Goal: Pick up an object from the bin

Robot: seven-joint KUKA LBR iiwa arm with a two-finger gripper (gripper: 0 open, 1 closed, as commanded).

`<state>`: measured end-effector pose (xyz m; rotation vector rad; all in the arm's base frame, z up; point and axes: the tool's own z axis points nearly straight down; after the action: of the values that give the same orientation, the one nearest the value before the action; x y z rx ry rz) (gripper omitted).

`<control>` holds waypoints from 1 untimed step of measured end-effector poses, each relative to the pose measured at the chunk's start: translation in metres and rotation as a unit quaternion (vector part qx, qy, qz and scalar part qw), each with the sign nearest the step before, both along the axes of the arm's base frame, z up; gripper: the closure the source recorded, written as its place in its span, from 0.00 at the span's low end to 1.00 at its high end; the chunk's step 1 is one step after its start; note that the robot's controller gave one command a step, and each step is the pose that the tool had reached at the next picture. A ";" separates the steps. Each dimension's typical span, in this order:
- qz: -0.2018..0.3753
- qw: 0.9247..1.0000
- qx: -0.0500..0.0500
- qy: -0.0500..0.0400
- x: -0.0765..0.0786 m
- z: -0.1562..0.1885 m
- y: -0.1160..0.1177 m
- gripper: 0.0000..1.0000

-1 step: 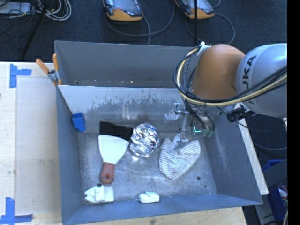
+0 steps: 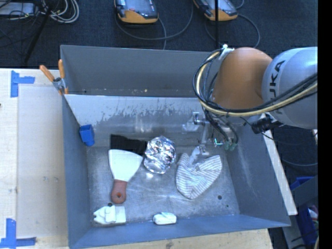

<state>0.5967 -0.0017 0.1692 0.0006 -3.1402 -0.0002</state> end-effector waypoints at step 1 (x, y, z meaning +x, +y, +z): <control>0.072 0.997 0.002 0.004 -0.014 -0.089 -0.038 1.00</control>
Offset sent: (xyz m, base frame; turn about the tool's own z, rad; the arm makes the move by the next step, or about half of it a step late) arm 0.0000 0.0000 0.0000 0.0000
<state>0.5830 -0.0398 0.0805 0.2251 -3.1247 -0.0069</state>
